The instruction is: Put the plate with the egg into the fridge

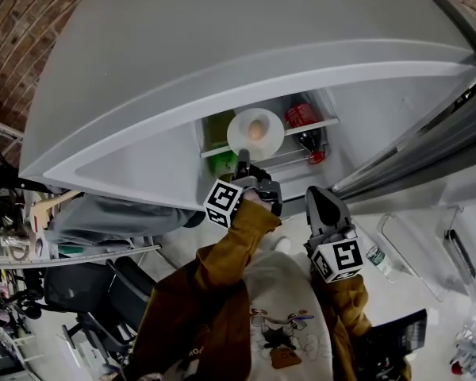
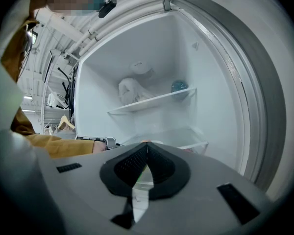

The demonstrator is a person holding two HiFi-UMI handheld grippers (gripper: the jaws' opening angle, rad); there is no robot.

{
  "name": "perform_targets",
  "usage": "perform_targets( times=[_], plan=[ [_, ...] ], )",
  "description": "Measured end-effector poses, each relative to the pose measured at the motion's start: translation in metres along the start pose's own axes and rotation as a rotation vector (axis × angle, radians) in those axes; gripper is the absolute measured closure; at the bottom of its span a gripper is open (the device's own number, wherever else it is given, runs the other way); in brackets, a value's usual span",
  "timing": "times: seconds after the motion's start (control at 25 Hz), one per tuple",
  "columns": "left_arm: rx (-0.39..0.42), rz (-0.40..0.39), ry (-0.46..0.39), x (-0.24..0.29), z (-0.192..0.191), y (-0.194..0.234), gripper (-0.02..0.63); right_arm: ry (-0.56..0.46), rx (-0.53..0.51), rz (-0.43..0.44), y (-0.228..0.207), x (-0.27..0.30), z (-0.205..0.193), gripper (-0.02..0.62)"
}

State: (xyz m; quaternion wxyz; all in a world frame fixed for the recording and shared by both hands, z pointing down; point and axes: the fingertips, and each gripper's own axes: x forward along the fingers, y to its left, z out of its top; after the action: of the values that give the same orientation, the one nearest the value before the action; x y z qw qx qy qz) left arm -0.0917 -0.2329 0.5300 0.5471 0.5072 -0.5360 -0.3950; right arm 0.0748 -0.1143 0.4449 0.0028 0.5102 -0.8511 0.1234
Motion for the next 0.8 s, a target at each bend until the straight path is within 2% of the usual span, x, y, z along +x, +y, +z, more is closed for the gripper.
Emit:
perform_targets(
  times=[0.36, 0.68, 0.8],
  plan=[
    [-0.023, -0.033, -0.017, 0.012, 0.003, -0.004, 0.588, 0.007, 0.0, -0.002, -0.001, -0.001, 0.0, 0.592],
    [-0.013, -0.063, 0.009, 0.015, 0.002, -0.005, 0.583, 0.015, 0.006, 0.0, 0.001, 0.0, -0.004, 0.592],
    [-0.005, -0.071, 0.014, 0.017, 0.002, -0.008, 0.54, 0.014, 0.009, -0.003, 0.001, 0.0, -0.004, 0.592]
  ],
)
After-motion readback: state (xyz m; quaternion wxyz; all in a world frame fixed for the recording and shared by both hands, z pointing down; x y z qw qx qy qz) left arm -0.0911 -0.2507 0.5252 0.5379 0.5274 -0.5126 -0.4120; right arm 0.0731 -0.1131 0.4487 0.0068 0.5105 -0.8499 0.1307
